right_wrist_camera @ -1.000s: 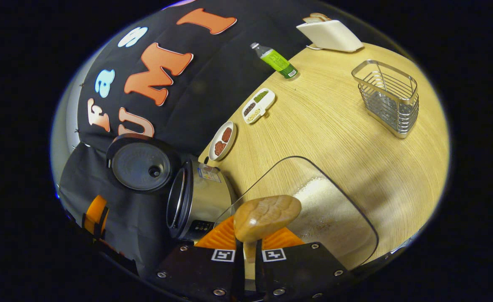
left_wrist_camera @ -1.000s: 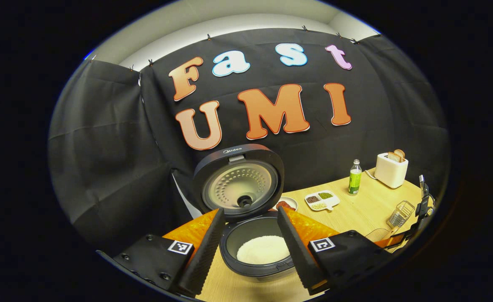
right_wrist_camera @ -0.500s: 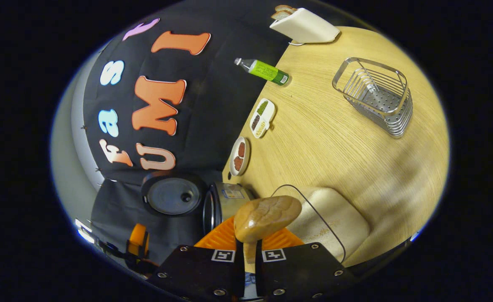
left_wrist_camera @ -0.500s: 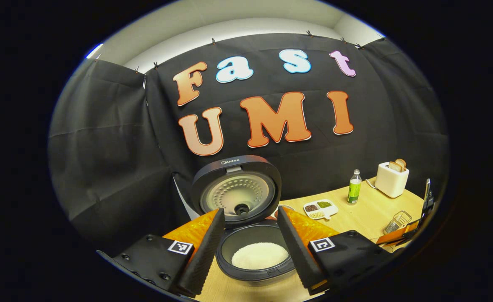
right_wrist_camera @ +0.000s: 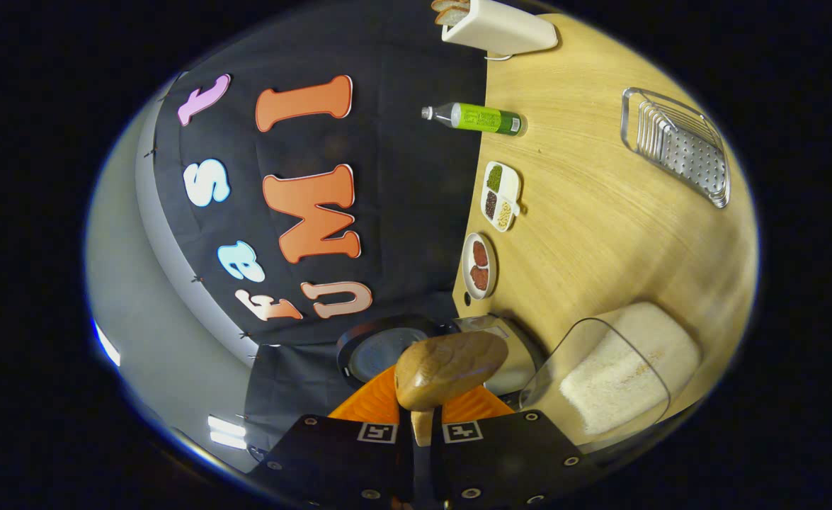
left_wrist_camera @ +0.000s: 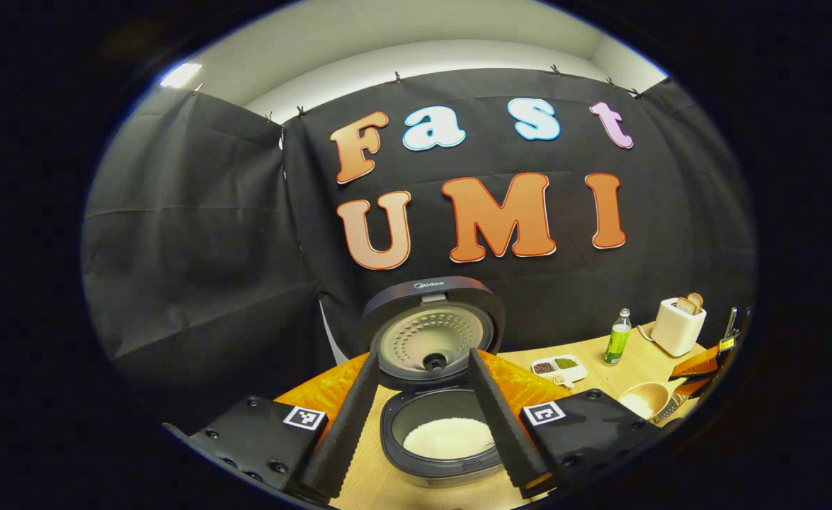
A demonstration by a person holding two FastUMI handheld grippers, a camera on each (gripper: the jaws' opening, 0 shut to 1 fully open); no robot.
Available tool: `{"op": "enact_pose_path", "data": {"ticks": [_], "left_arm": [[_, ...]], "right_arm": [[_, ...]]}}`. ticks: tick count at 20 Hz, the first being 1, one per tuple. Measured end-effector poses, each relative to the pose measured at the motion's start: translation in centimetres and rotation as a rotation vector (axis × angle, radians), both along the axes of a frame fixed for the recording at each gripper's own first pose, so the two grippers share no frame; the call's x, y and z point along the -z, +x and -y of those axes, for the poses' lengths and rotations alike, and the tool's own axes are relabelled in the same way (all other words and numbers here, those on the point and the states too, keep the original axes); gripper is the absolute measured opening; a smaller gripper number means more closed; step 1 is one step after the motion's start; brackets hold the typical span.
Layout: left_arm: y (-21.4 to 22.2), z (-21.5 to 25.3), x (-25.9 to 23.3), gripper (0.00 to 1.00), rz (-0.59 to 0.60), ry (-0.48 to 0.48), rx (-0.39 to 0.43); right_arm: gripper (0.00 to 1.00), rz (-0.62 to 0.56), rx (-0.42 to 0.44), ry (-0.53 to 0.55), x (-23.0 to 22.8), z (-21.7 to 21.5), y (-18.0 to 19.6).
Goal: Close the left gripper, press the button to open the rice cooker; take a wooden spoon from the chopstick holder with the right hand, scoop a spoonful of rice and pour it into the rice cooker, then put the wooden spoon back into the chopstick holder.
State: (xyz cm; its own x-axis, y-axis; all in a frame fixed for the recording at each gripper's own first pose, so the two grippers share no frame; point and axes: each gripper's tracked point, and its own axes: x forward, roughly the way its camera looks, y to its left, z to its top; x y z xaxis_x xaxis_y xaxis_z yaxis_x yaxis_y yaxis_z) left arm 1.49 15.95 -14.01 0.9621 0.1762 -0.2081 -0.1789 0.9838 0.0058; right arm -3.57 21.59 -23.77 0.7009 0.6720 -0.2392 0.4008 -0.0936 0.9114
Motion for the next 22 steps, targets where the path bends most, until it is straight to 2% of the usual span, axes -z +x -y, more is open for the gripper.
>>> {"op": "enact_pose_path", "data": {"ticks": [2,3,10,18,22], "left_arm": [[-0.8,-1.3,0.3,0.86,-0.005,0.007,-0.033],[-1.1,-1.8,0.6,0.78,-0.006,0.007,-0.044],[-3.4,-5.7,1.3,0.78,-0.008,0.042,-0.128],[-4.5,-11.8,4.3,0.78,-0.059,0.057,-0.206],[-4.7,-13.3,6.3,0.78,-0.095,0.047,-0.209]], "right_arm": [[0.09,0.009,-0.009,0.041,-1.2,-1.1,1.0],[0.09,0.016,-0.017,0.050,-1.6,-1.8,1.7],[0.09,0.022,-0.085,0.067,-3.0,-7.5,5.8],[0.09,0.086,-0.137,-0.045,-4.4,-14.1,10.6],[0.09,0.189,-0.184,-0.250,-4.3,-16.3,11.9]]}}
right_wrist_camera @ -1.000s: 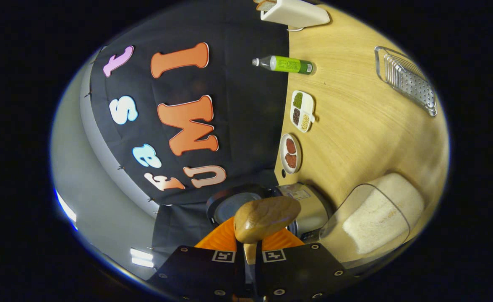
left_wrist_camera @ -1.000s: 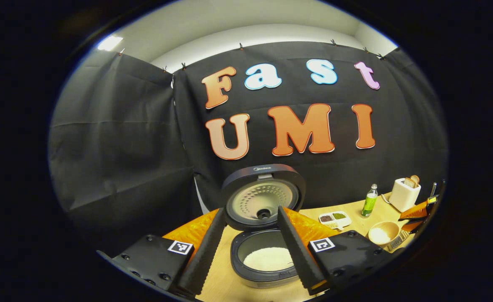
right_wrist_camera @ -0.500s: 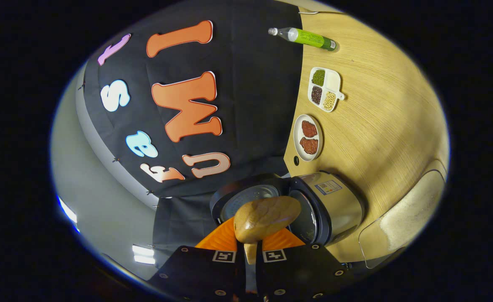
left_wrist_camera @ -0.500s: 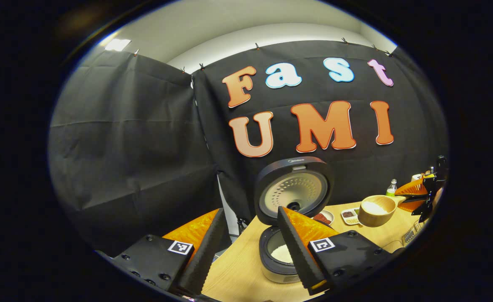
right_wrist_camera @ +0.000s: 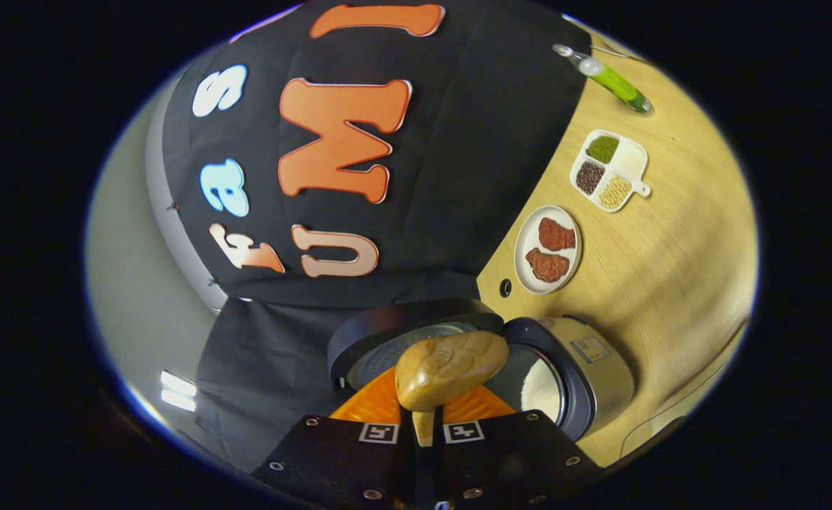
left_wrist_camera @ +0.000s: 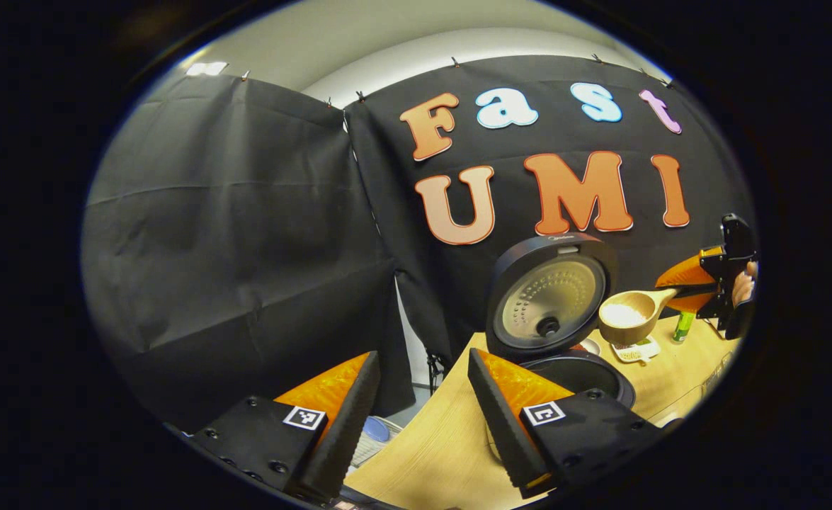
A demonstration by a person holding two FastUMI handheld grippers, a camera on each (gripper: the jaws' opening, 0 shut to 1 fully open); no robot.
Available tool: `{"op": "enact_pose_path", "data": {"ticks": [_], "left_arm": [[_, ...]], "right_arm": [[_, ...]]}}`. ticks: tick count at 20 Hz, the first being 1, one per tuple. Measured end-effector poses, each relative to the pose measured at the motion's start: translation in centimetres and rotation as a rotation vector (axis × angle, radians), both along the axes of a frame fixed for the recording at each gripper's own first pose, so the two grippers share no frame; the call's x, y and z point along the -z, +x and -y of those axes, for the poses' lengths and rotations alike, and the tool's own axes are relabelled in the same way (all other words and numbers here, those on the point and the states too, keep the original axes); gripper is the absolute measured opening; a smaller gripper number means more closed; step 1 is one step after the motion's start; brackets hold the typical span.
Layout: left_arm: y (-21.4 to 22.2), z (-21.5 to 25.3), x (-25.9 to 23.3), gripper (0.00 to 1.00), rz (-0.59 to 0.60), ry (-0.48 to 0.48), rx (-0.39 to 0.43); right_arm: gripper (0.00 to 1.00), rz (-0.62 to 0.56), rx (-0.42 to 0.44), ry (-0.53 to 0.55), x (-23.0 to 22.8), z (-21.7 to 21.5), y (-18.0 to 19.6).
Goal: Close the left gripper, press the button to open the rice cooker; take a wooden spoon from the chopstick holder with the right hand, scoop a spoonful of rice and pour it into the rice cooker, then put the wooden spoon back into the chopstick holder.
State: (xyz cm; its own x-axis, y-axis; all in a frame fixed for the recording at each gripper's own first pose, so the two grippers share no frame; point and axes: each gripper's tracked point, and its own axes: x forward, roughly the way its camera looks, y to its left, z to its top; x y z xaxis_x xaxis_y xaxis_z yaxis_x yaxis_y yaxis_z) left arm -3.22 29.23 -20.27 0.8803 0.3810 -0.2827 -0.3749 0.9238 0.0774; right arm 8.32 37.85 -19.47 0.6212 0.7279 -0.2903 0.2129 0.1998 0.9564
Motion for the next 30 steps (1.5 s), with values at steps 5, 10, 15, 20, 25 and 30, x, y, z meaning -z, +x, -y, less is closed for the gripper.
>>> {"op": "enact_pose_path", "data": {"ticks": [5,10,15,20,25,30], "left_arm": [[-0.4,-0.5,0.1,0.86,0.001,-0.018,-0.056],[-0.9,0.5,-0.3,0.86,0.002,-0.014,-0.075],[-0.9,0.7,-0.6,0.86,-0.004,-0.001,-0.080],[-0.9,0.9,-0.4,0.86,-0.012,-0.008,-0.085],[-0.7,0.8,0.1,0.86,-0.022,-0.006,-0.085],[-0.8,0.7,0.4,0.86,-0.028,-0.005,-0.098]], "right_arm": [[0.09,0.119,-0.080,-0.218,0.3,-1.7,0.9],[0.09,0.247,-0.152,-0.400,0.6,-3.1,1.6],[0.09,0.353,-0.200,-0.499,0.0,-4.3,1.7],[0.09,0.435,-0.232,-0.570,-0.6,-5.2,1.8],[0.09,0.538,-0.249,-0.640,-1.5,-6.0,2.3],[0.09,0.657,-0.288,-0.719,-2.4,-7.4,2.1]]}}
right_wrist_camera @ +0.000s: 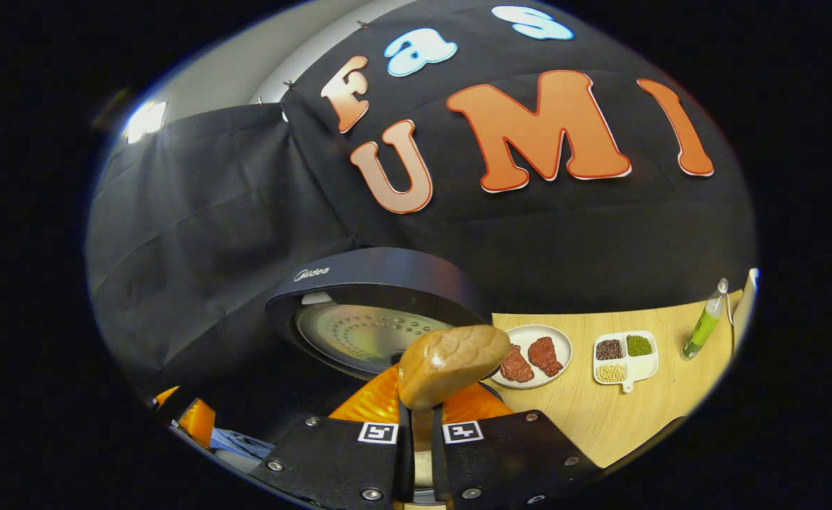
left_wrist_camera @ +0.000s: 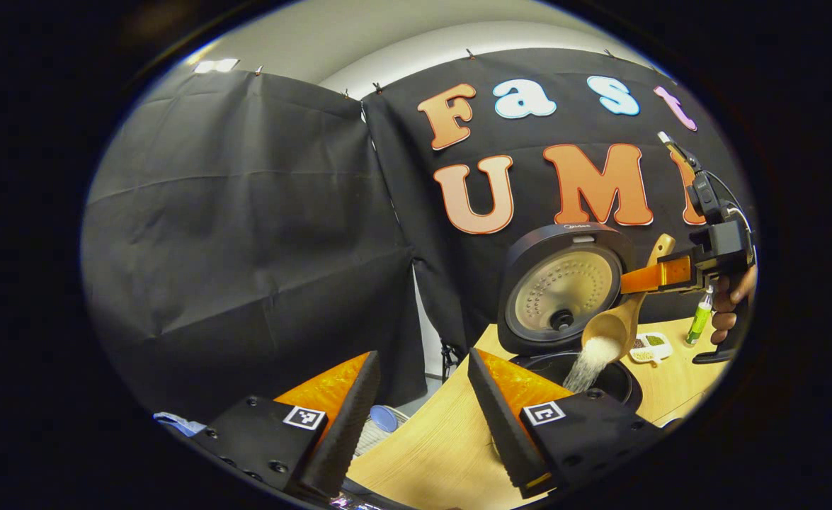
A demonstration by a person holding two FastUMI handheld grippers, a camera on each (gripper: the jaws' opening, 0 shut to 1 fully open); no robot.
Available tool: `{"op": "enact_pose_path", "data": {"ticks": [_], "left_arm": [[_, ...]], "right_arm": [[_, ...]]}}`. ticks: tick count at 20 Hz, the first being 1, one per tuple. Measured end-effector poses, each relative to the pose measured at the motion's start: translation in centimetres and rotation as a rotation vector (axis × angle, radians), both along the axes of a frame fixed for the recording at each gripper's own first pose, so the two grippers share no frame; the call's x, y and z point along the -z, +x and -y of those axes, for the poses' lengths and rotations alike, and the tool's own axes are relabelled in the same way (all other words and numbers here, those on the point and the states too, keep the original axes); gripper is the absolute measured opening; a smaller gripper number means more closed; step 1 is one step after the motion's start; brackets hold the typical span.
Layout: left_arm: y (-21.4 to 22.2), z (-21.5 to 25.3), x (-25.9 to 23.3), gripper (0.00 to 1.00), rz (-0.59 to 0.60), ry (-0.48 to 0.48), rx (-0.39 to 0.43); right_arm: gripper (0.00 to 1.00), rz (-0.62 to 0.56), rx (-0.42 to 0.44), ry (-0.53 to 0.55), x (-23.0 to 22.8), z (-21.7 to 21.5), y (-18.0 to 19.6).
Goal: Close the left gripper, press the button to open the rice cooker; take a wooden spoon from the chopstick holder with the right hand, scoop a spoonful of rice and pour it into the rice cooker, then put the wooden spoon back into the chopstick holder.
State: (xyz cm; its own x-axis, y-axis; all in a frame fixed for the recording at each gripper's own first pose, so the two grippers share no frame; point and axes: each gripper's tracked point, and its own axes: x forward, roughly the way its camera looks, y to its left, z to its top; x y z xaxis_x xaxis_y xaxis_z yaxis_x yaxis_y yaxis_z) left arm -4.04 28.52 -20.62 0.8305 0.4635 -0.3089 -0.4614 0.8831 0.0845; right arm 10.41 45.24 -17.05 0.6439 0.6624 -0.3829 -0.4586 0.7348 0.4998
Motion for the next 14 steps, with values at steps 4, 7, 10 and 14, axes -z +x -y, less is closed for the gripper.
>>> {"op": "enact_pose_path", "data": {"ticks": [4,7,10,14], "left_arm": [[0.0,-0.1,0.6,0.86,-0.011,-0.015,-0.016],[0.1,-0.6,1.1,0.86,-0.019,-0.017,-0.023],[0.0,-0.5,1.4,0.86,-0.024,-0.023,-0.024],[-0.2,-0.8,1.7,0.86,-0.030,-0.027,-0.035]], "right_arm": [[0.09,0.134,-0.056,-0.081,-0.9,-1.2,-0.6],[0.09,0.259,-0.093,-0.148,-2.0,-2.0,-1.0],[0.08,0.355,-0.138,-0.196,-2.6,-3.1,-1.7],[0.08,0.447,-0.185,-0.245,-3.2,-4.0,-2.7]]}}
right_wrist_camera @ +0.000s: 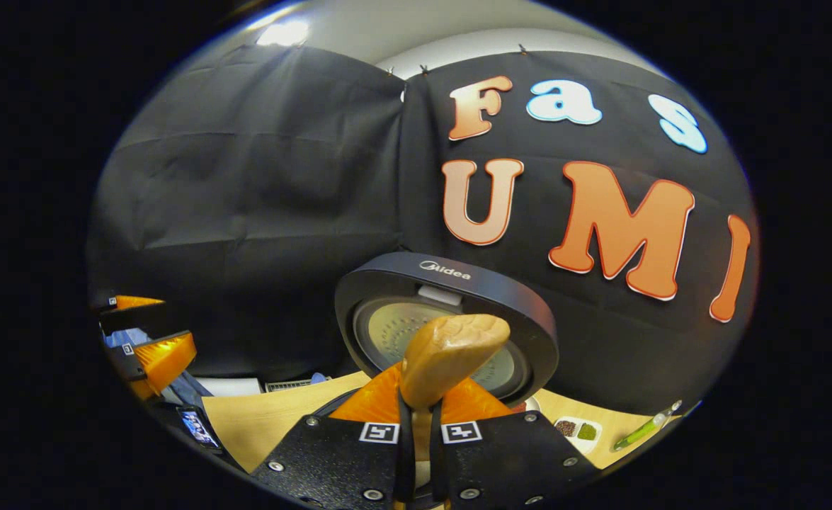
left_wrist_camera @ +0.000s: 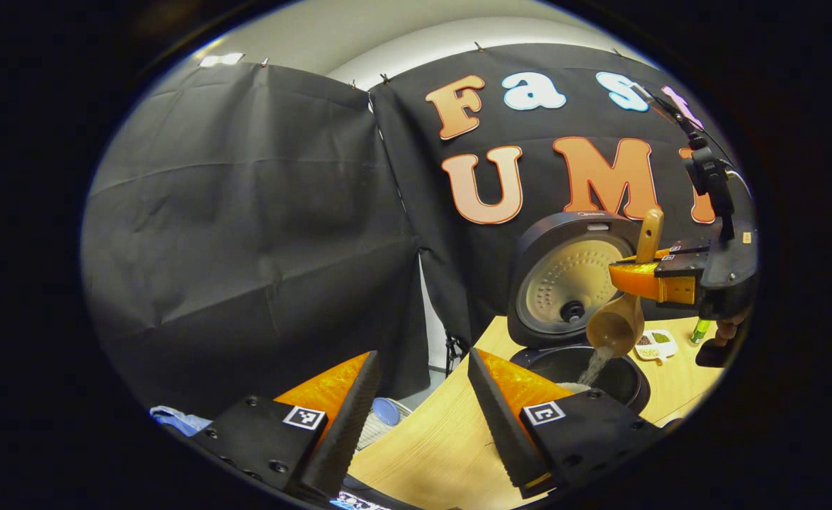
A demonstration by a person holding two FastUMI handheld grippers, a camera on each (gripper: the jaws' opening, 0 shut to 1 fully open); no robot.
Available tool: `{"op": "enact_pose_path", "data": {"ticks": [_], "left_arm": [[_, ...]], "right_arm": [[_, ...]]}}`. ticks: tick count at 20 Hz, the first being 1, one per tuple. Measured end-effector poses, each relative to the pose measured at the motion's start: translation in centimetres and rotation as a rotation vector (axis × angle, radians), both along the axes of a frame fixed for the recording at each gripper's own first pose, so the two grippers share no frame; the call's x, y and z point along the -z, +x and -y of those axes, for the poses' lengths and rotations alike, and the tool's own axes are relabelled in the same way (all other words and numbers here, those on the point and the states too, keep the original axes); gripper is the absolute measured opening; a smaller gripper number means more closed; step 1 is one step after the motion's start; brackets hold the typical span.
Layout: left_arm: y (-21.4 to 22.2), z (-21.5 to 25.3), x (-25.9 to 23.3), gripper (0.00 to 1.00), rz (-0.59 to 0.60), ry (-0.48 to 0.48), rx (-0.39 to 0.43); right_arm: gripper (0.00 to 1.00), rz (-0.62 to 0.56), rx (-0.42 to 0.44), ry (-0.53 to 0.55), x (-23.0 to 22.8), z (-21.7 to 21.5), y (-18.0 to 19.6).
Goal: Close the left gripper, press the button to open the rice cooker; take a wooden spoon from the chopstick holder with the right hand, scoop a spoonful of rice and pour it into the rice cooker, then put the wooden spoon back into the chopstick holder.
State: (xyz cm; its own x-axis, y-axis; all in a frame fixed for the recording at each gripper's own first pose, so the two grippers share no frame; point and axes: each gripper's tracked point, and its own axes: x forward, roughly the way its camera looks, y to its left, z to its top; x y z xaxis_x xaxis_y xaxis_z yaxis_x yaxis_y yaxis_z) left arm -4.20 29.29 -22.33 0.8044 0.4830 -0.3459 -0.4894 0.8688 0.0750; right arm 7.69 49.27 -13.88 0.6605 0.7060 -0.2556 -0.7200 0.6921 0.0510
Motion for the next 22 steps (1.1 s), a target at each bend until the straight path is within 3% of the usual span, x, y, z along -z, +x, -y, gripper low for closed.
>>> {"op": "enact_pose_path", "data": {"ticks": [4,9,19,22], "left_arm": [[-0.2,-0.1,0.2,0.86,-0.005,-0.001,-0.007],[0.6,-0.4,-0.5,0.86,0.012,0.001,-0.004],[3.6,2.5,-2.7,0.86,0.061,0.002,0.055],[4.6,4.5,-3.0,0.86,0.069,-0.027,0.098]], "right_arm": [[0.07,0.090,-0.020,-0.009,-2.2,0.5,-0.6],[0.08,-0.076,0.041,0.116,-2.1,3.1,0.8],[0.08,-0.365,0.309,0.386,-1.4,19.4,2.5],[0.07,-0.391,0.407,0.400,0.5,24.7,2.4]]}}
